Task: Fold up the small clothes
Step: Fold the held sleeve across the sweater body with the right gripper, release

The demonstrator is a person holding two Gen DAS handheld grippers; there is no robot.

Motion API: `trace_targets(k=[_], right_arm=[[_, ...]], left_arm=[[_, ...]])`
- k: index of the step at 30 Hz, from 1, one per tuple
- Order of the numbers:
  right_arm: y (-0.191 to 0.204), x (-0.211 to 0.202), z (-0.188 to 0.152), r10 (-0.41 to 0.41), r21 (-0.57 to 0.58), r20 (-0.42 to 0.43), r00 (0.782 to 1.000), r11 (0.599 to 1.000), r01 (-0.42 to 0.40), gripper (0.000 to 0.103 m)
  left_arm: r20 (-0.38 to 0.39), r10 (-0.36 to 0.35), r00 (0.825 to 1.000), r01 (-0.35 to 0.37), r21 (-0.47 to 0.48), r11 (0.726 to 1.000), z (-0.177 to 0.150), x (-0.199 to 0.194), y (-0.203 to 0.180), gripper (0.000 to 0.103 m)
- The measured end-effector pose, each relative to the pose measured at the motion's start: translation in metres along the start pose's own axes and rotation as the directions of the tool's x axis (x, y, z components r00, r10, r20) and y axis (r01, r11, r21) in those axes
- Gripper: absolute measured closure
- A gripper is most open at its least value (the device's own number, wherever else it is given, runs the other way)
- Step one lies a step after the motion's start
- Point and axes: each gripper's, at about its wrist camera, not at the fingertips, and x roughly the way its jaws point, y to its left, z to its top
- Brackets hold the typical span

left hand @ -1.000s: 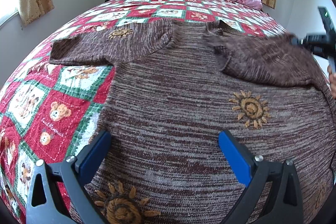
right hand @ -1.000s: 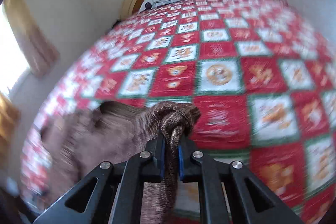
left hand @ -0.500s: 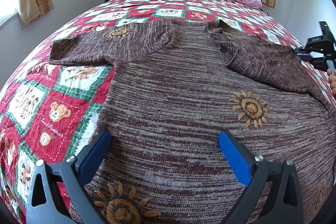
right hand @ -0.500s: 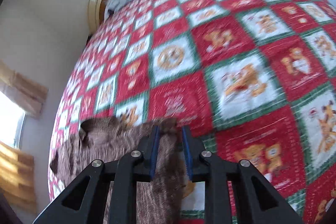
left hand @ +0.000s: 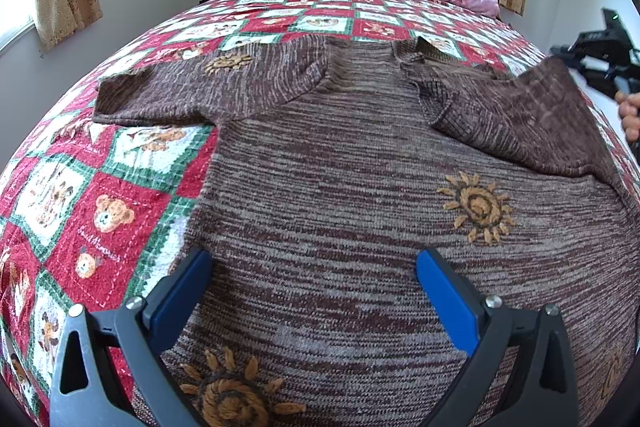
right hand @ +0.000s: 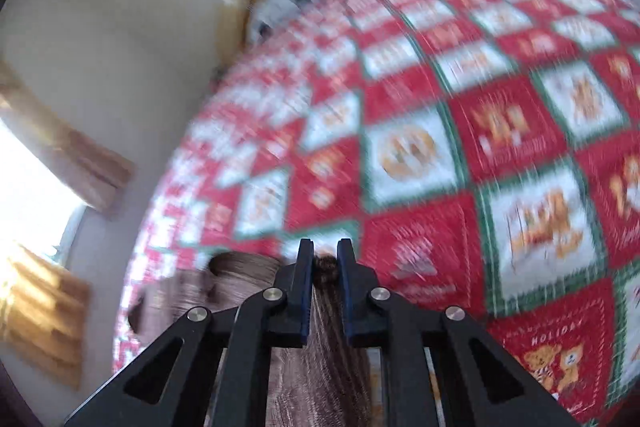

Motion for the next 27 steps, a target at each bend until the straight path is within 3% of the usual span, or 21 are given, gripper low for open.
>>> trace_targets(k=[2,3,4,5,6,8,11,12,14,15,16,17,19,21,23,24,25,27], right_arm=[[0.003,-0.011,0.005,-0.095,-0.061,0.056,0.994,0.993,0.099,0.095],[0.007,-0.012,0.007,-0.266,-0.110,0.093,0.959,0.955,0.276,0.095],[0.009,-0.012,0.006,-0.365,-0.135,0.111,0.924,0.916,0.378,0.094],[0.013,-0.011,0.002,-0.412,-0.166,0.121,0.903,0.889,0.427,0.094],[0.016,-0.011,-0.002,-0.390,-0.175,0.115,0.914,0.897,0.405,0.094],[0.029,-0.005,-0.016,-0.278,-0.185,0.053,0.959,0.941,0.283,0.094],[0.049,0.008,-0.049,-0.204,-0.232,-0.049,0.978,0.955,0.187,0.094],[0.052,0.018,-0.061,-0.206,-0.254,-0.093,0.974,0.951,0.177,0.094],[0.050,0.042,-0.086,-0.301,-0.317,-0.164,0.939,0.918,0.239,0.094],[0.046,0.047,-0.097,-0.346,-0.341,-0.156,0.925,0.898,0.279,0.095],[0.043,0.043,-0.102,-0.349,-0.343,-0.086,0.933,0.890,0.301,0.098],[0.039,0.039,-0.103,-0.388,-0.334,-0.052,0.920,0.875,0.350,0.098],[0.037,0.039,-0.100,-0.429,-0.299,-0.033,0.903,0.866,0.401,0.103],[0.051,0.042,-0.101,-0.503,-0.343,0.014,0.864,0.809,0.477,0.103],[0.076,0.032,-0.107,-0.629,-0.370,0.163,0.760,0.675,0.638,0.098],[0.087,0.022,-0.109,-0.599,-0.351,0.188,0.778,0.699,0.623,0.098],[0.094,0.014,-0.108,-0.536,-0.334,0.164,0.828,0.760,0.558,0.098],[0.105,0.009,-0.114,-0.414,-0.299,0.077,0.907,0.858,0.418,0.098]], left_arm=[[0.000,0.000,1.000,0.000,-0.001,1.000,0.000,0.000,0.000,0.000],[0.000,0.000,1.000,0.000,0.000,1.000,0.000,0.000,-0.001,0.000],[0.000,0.001,1.000,-0.001,0.000,1.000,0.000,0.000,-0.001,0.000],[0.000,0.001,1.000,-0.001,0.000,1.000,0.000,0.000,0.000,0.000],[0.000,0.000,1.000,0.000,0.000,1.000,0.000,0.000,0.000,0.000],[0.000,0.001,1.000,-0.001,0.000,1.000,0.000,0.000,-0.001,0.000],[0.000,0.001,1.000,-0.001,0.000,1.000,0.000,0.000,-0.001,0.000],[0.000,0.001,1.000,-0.001,0.000,1.000,0.000,0.000,0.000,0.000],[0.000,0.002,1.000,-0.002,0.001,1.000,0.000,0.000,-0.001,0.000],[0.000,0.001,1.000,-0.001,0.000,1.000,0.000,0.000,-0.001,0.000],[0.000,0.001,1.000,-0.001,0.000,1.000,0.000,0.000,-0.001,0.000],[0.000,0.001,1.000,-0.001,0.000,1.000,0.000,0.000,-0.001,0.000],[-0.001,0.000,1.000,0.000,0.000,1.000,0.000,0.001,-0.001,0.000],[-0.003,0.003,1.000,-0.003,0.001,1.000,0.001,0.001,-0.001,0.000],[-0.004,0.011,1.000,-0.011,0.006,1.000,0.001,0.000,-0.002,0.000],[-0.004,0.011,1.000,-0.011,0.006,1.000,0.001,0.000,-0.002,0.000],[-0.005,0.011,1.000,-0.011,0.006,1.000,0.000,0.000,-0.002,0.000],[-0.007,0.014,1.000,-0.014,0.010,1.000,0.000,0.000,-0.003,0.000]])
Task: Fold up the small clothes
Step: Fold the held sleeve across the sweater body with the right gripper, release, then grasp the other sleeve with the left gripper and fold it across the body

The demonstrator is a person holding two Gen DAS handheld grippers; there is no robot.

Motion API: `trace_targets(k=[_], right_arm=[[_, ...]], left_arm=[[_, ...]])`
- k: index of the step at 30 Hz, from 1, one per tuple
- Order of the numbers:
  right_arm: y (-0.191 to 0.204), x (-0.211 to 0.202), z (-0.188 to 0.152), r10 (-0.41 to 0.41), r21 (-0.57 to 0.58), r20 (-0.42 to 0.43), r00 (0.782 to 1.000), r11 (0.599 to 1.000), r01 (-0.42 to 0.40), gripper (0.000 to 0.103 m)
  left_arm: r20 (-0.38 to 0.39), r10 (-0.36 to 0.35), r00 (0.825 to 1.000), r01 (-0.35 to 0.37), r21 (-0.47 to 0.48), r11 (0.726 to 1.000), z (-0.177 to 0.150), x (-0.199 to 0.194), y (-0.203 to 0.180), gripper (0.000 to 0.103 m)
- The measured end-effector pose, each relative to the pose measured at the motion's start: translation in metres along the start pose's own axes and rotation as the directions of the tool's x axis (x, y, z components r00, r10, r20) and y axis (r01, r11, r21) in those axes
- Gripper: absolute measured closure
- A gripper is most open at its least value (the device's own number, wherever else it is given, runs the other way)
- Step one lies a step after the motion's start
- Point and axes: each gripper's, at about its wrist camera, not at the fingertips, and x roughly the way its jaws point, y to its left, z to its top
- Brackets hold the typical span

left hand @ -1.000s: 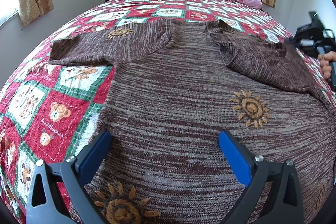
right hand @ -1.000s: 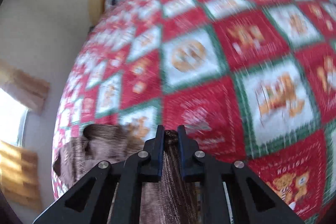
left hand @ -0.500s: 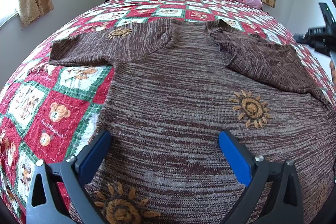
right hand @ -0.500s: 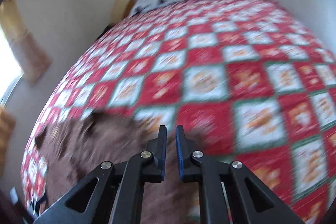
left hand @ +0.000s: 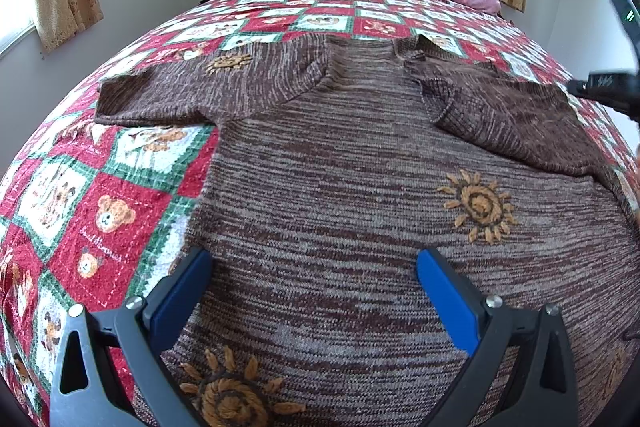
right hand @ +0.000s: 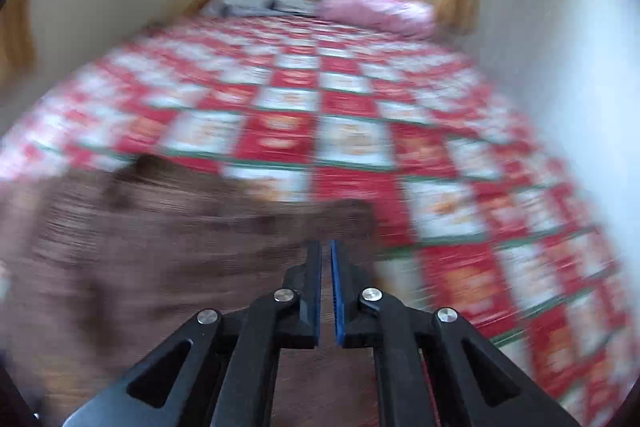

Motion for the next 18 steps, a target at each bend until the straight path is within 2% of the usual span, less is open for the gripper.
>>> trace_targets(k=[1,2,5,6,7,8,9,11,13,15,18], right_arm=[[0.009,0.001,-0.004,0.058,0.010,-0.034,0.998,0.998,-0.058,0.098],[0.017,0.003,-0.010,0.083,0.006,-0.063,0.995,0.997,-0.083,0.098],[0.041,0.019,-0.037,0.119,-0.043,-0.132,0.984,0.991,-0.126,0.098],[0.045,0.025,-0.046,0.113,-0.056,-0.146,0.983,0.991,-0.122,0.098],[0.047,0.026,-0.054,0.110,-0.066,-0.115,0.987,0.991,-0.118,0.098],[0.048,0.024,-0.060,0.111,-0.076,-0.074,0.991,0.990,-0.117,0.098],[0.048,0.024,-0.061,0.110,-0.079,-0.067,0.992,0.990,-0.115,0.097],[0.047,0.023,-0.062,0.116,-0.072,-0.063,0.991,0.990,-0.121,0.097],[0.045,0.023,-0.064,0.129,-0.062,-0.054,0.990,0.989,-0.132,0.097],[0.041,0.021,-0.065,0.151,-0.045,-0.052,0.987,0.987,-0.153,0.097],[0.033,0.019,-0.067,0.196,-0.005,-0.048,0.979,0.980,-0.197,0.097]], left_arm=[[-0.002,-0.007,1.000,0.007,-0.002,1.000,0.000,-0.001,0.001,0.000],[-0.003,-0.026,1.000,0.026,-0.002,1.000,0.001,-0.002,0.004,0.000],[0.005,-0.088,0.996,0.088,-0.008,0.996,0.006,-0.009,0.022,0.006],[0.047,-0.073,0.996,0.074,-0.027,0.997,0.011,-0.017,0.036,0.008],[0.084,-0.037,0.996,0.041,-0.044,0.998,0.015,-0.023,0.049,0.007],[0.129,0.014,0.992,-0.006,-0.066,0.998,0.022,-0.028,0.066,0.007],[0.160,0.065,0.985,-0.050,-0.098,0.994,0.032,-0.031,0.088,0.004],[0.183,0.143,0.973,-0.106,-0.200,0.974,0.055,-0.027,0.135,0.003],[0.199,0.187,0.962,-0.127,-0.277,0.953,0.073,-0.019,0.169,0.003],[0.156,0.234,0.960,-0.172,-0.332,0.927,0.095,0.003,0.200,0.003],[0.060,0.215,0.975,-0.179,-0.361,0.915,0.117,0.045,0.224,0.003]])
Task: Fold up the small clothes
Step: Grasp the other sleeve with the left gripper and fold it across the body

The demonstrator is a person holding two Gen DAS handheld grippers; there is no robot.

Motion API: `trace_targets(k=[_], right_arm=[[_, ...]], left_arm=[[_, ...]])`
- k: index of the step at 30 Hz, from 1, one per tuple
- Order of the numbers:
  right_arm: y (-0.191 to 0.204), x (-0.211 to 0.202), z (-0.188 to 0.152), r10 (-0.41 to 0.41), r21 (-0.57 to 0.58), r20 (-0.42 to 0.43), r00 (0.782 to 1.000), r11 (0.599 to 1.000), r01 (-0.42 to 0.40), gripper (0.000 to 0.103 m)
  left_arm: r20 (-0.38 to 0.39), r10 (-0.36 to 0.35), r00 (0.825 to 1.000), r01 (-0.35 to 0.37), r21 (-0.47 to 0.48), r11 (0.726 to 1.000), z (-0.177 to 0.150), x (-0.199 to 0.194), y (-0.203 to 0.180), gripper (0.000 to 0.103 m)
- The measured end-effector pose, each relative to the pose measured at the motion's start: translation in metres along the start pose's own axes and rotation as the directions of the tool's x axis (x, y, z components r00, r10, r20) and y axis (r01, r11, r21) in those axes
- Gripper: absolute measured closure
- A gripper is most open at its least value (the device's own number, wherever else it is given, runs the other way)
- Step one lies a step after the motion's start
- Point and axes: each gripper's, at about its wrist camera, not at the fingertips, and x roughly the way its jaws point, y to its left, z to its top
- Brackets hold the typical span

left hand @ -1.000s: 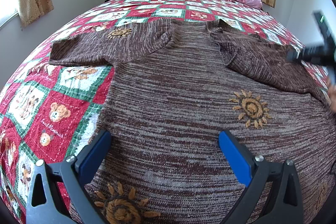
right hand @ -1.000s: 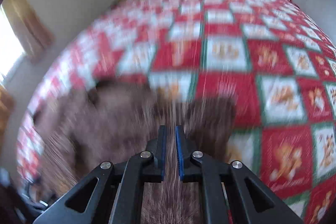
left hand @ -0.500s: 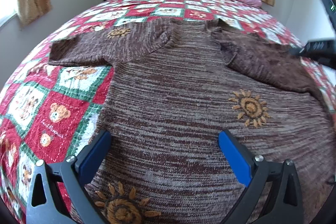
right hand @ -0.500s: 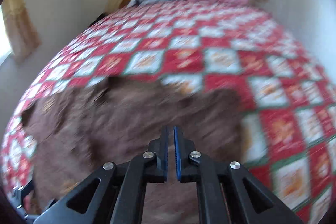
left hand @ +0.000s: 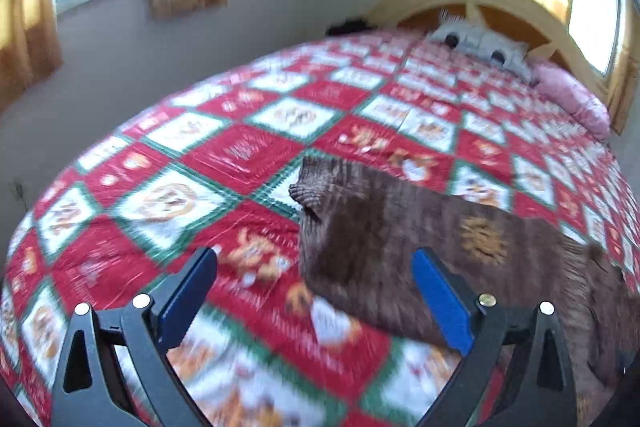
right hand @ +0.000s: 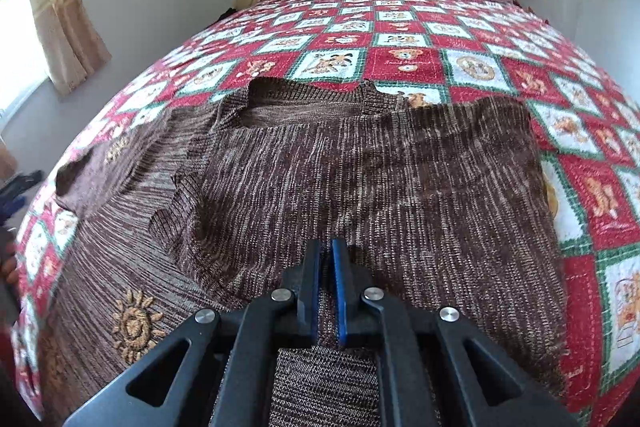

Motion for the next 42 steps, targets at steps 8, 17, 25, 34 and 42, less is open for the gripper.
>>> trace_targets(k=[8,17,25,34,42], right_arm=[[-0.016,0.000,-0.002,0.101,0.091,0.013,0.995,0.991,-0.102,0.097],[-0.017,0.000,-0.001,0.111,0.097,0.017,0.994,0.989,-0.112,0.097],[-0.022,0.001,-0.001,0.138,0.119,0.024,0.990,0.983,-0.140,0.097],[-0.025,0.001,-0.002,0.155,0.133,0.029,0.988,0.979,-0.157,0.097],[-0.028,0.003,-0.001,0.156,0.142,0.020,0.988,0.977,-0.157,0.097]], left_arm=[[-0.072,0.022,0.997,-0.028,-0.074,0.997,0.001,0.043,-0.006,0.059],[0.091,-0.173,0.981,0.171,0.027,0.985,0.023,-0.013,-0.064,0.089],[0.061,-0.410,0.910,0.360,0.374,0.855,-0.051,-0.099,-0.212,0.080],[-0.008,-0.404,0.915,0.375,0.390,0.841,-0.107,-0.125,-0.191,0.012],[-0.142,-0.251,0.957,0.278,0.228,0.933,-0.124,-0.065,-0.136,0.012]])
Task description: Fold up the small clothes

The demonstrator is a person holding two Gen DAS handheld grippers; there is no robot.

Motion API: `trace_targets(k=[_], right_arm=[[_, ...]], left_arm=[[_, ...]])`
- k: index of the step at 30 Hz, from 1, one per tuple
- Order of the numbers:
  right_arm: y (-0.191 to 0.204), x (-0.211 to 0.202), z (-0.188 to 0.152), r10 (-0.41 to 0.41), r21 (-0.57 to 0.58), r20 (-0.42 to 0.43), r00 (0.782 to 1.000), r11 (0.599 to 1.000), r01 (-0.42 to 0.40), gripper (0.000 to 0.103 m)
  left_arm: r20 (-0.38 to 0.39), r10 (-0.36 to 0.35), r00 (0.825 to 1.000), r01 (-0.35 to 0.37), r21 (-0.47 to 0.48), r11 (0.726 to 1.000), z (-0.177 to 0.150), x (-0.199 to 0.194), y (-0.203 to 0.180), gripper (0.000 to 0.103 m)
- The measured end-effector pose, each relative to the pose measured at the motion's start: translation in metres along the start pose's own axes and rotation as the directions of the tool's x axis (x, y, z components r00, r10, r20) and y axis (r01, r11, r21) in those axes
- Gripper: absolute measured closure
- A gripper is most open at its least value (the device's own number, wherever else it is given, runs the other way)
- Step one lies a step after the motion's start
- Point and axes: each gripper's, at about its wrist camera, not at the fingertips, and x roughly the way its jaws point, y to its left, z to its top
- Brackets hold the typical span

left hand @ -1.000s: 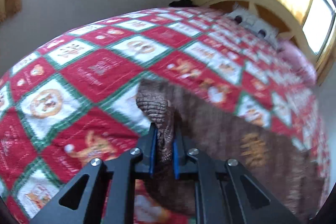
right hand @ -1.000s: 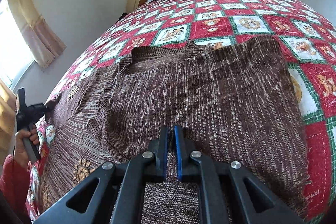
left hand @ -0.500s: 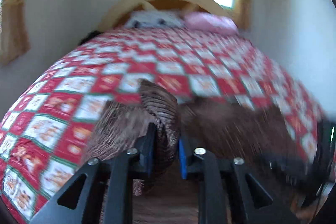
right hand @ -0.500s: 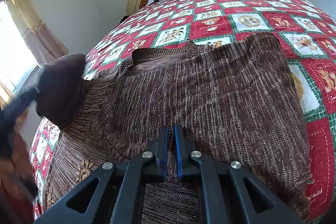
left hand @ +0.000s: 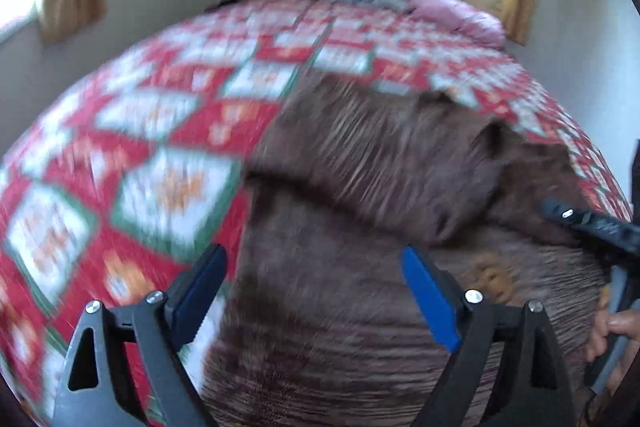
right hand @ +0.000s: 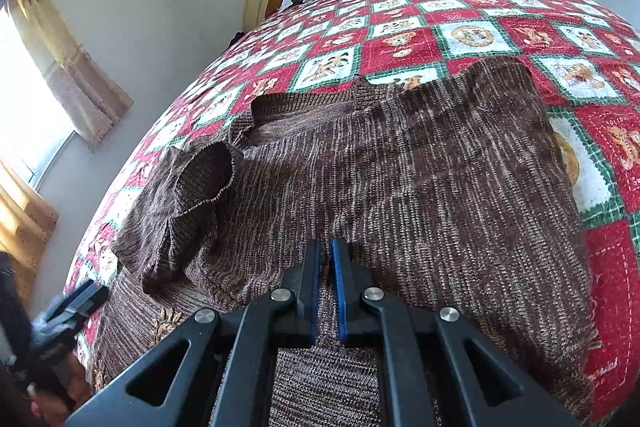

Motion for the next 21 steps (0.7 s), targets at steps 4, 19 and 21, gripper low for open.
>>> trace_targets(k=[4,19,21], right_arm=[[0.022,-0.007,0.003,-0.092,-0.028,-0.015,0.996,0.995,0.092,0.096],[0.142,0.052,-0.020,0.049,-0.139,-0.139,0.989,0.988,-0.068,0.033],[0.147,0.052,-0.021,-0.004,-0.191,-0.120,0.993,0.981,-0.019,0.057]], left_arm=[[-0.015,0.004,1.000,-0.004,0.004,1.000,0.003,0.001,-0.005,0.008],[0.091,-0.187,0.978,0.201,-0.194,0.960,-0.004,-0.009,0.033,0.007],[0.091,-0.185,0.979,0.200,-0.193,0.961,-0.003,-0.009,0.033,0.007]])
